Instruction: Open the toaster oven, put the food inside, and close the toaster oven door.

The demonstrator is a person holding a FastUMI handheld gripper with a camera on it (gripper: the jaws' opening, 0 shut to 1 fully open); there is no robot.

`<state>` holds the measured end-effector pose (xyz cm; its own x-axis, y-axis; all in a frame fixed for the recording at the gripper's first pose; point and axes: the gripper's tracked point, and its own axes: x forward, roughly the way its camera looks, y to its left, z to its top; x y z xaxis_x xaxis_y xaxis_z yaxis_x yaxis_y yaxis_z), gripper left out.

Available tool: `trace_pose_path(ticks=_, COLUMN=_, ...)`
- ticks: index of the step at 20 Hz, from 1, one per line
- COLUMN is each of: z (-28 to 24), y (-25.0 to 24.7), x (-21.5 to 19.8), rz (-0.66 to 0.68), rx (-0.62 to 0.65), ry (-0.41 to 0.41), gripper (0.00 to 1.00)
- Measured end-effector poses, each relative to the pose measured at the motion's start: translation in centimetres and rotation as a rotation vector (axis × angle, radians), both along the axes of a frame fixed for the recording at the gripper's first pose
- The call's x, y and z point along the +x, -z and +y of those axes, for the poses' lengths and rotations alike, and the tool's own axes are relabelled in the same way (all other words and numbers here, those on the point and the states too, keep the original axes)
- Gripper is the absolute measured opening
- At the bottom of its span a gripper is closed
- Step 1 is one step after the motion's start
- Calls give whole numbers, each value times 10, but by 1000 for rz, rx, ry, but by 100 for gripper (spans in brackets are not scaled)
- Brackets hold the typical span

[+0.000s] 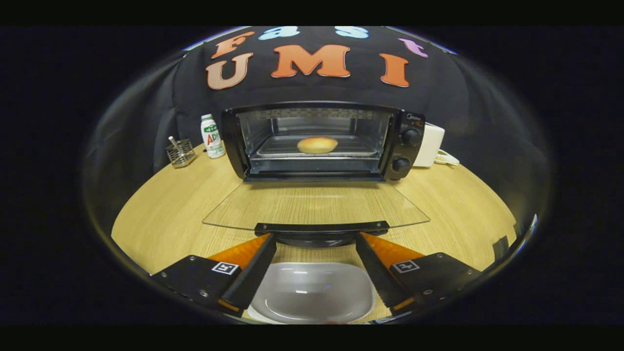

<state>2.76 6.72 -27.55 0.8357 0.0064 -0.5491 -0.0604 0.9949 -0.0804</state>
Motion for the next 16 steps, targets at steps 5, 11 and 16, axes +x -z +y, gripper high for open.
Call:
trace_pose_path(ticks=5, z=1, y=-20, x=7, rz=-43, rx=-1, ry=-5, gripper=98)
trace_pose_path(ticks=11, z=4, y=-53, x=23, rz=-114, rx=-9, ry=-5, gripper=99)
trace_pose_path(ticks=16, z=8, y=-88, x=50, rz=-184, rx=-42, ry=-15, gripper=100)
